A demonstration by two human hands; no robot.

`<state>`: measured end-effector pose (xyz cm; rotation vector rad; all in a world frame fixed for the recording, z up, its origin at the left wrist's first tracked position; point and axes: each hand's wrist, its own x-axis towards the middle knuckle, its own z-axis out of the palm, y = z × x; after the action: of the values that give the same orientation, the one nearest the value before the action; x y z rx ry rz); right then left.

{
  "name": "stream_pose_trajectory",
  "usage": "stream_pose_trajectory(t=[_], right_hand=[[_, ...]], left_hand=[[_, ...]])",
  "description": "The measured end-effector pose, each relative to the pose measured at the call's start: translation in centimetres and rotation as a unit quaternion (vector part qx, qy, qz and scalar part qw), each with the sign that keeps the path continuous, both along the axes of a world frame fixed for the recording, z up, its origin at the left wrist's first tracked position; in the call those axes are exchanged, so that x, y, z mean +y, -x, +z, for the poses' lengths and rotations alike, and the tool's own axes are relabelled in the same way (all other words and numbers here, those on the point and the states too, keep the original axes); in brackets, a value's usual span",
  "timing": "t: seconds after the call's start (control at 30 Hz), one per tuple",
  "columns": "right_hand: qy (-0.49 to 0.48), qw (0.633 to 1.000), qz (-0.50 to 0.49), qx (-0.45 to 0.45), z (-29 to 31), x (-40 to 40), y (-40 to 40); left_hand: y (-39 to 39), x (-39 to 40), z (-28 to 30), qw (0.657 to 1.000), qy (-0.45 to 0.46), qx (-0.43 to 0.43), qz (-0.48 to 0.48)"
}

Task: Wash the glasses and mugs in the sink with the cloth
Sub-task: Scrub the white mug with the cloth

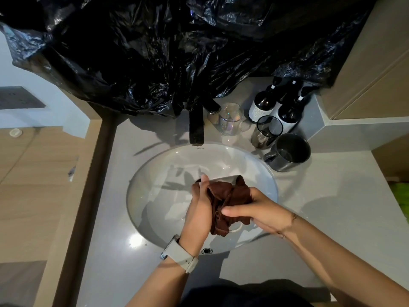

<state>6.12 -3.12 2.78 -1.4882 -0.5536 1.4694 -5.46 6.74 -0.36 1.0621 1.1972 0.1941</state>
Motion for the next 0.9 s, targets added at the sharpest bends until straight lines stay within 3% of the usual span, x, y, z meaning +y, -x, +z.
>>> stream_pose_trajectory(t=[0.13,0.27,0.4,0.47,0.57,0.63,0.67,0.73,0.8,0.9], right_hand=[[0.003,1.000,0.007,0.005,0.5,0.1,-0.5],[0.023,0.999,-0.026,0.013,1.5,0.4,-0.4],[0.064,0.964,-0.093,0.242,2.4,0.9,-1.3],[0.068,0.958,-0.098,0.262,2.6,1.0,-1.6],[0.003,0.986,-0.095,0.138,2.4,0.8,-0.7],[-0.016,0.997,-0.070,-0.023,1.9,0.2,0.4],[-0.021,0.995,-0.051,-0.088,1.5,-0.1,0.8],[-0.023,0.990,-0.039,-0.130,1.2,-0.7,1.8],[-0.028,0.992,-0.064,-0.104,1.6,-1.1,2.2],[0.015,0.991,-0.120,0.054,1.7,-0.7,1.3]], left_hand=[[-0.1,-0.3,-1.0,1.000,-0.010,0.022,0.004],[0.8,-1.7,2.0,0.986,-0.160,-0.002,-0.051],[1.6,-1.8,3.3,0.922,-0.354,0.016,-0.158],[1.7,-1.2,3.2,0.901,-0.386,0.015,-0.199],[1.3,-0.2,2.8,0.945,-0.274,-0.040,-0.171],[0.3,0.3,3.1,0.987,-0.049,-0.101,-0.111],[-0.2,0.3,3.3,0.990,0.055,-0.105,-0.076],[-0.7,0.3,2.9,0.988,0.124,-0.092,-0.030],[-0.4,-0.2,1.8,0.992,0.090,-0.085,-0.016],[1.3,-0.9,1.4,0.978,-0.164,-0.051,-0.121]])
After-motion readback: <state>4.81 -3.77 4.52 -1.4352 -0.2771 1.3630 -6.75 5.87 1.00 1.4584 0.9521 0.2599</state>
